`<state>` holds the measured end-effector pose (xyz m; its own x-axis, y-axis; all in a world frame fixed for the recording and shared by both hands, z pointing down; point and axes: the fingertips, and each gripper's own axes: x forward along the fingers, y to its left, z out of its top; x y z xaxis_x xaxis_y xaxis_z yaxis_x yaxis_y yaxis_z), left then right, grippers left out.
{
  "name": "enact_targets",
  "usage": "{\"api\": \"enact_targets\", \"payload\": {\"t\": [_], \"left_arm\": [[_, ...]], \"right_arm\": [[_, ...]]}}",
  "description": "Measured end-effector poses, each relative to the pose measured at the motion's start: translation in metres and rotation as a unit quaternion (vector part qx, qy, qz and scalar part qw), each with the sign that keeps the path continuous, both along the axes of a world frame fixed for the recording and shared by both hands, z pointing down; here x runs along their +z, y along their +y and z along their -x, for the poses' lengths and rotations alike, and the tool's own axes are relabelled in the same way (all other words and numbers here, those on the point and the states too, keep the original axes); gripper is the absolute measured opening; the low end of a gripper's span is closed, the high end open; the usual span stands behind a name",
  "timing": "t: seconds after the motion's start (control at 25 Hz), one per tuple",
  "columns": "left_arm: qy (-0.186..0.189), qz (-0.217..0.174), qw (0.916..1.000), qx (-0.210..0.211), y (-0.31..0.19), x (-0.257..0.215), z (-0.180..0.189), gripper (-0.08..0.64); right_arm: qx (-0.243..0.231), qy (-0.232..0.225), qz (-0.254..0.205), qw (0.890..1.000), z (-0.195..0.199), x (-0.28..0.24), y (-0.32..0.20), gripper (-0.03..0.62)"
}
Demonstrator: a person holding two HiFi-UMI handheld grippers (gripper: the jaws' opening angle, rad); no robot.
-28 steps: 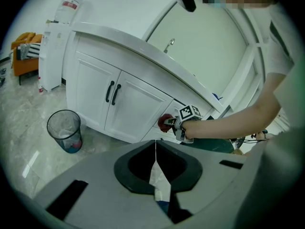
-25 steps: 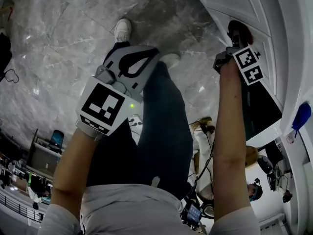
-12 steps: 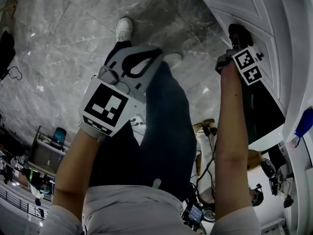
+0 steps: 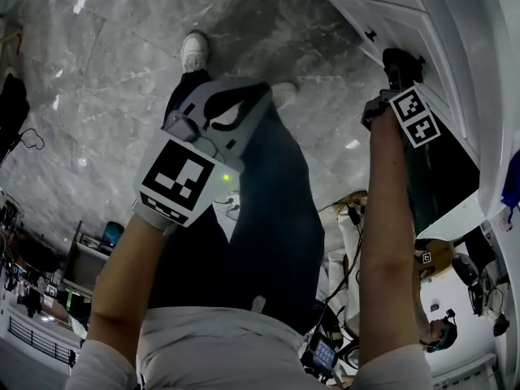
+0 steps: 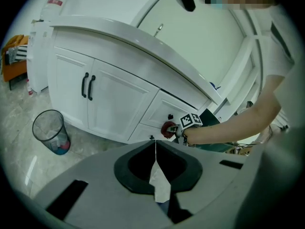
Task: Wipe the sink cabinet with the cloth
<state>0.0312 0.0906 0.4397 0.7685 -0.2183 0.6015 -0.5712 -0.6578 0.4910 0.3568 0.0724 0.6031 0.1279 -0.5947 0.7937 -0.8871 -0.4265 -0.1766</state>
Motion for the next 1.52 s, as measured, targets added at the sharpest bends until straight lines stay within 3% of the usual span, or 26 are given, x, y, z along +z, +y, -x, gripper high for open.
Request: {"api": "enact_targets", "payload": {"t": [0.2, 0.32, 0.6, 1.04, 1.52], "left_arm": [[0.001, -0.003, 0.9997, 0.026, 0.013, -0.004, -0.027, 0.012], [0.001, -0.004, 0.999, 0.043, 0.022, -0.006, -0.041, 0.012], [0.01, -0.012, 0.9963, 0.085, 0.042, -0.017, -0.071, 0.012], [0.019, -0.028, 0.9884, 0.148, 0.061, -0.034, -0.091, 0.012], [0.033, -0.036, 0.9855, 0.162, 0.049, -0.049, -0.09, 0.012]], "right_arm": [[0.016, 0.013, 0.0, 1.0, -0.041, -0.007, 0.033, 0.106], [0.008, 0.013, -0.008, 1.0, -0.049, -0.015, 0.042, 0.106], [0.045, 0.006, -0.042, 0.998, -0.067, -0.055, 0.062, 0.106], [0.053, 0.002, -0.113, 0.992, -0.068, -0.147, 0.068, 0.106], [0.049, 0.013, -0.13, 0.99, -0.051, -0.189, 0.052, 0.106]]}}
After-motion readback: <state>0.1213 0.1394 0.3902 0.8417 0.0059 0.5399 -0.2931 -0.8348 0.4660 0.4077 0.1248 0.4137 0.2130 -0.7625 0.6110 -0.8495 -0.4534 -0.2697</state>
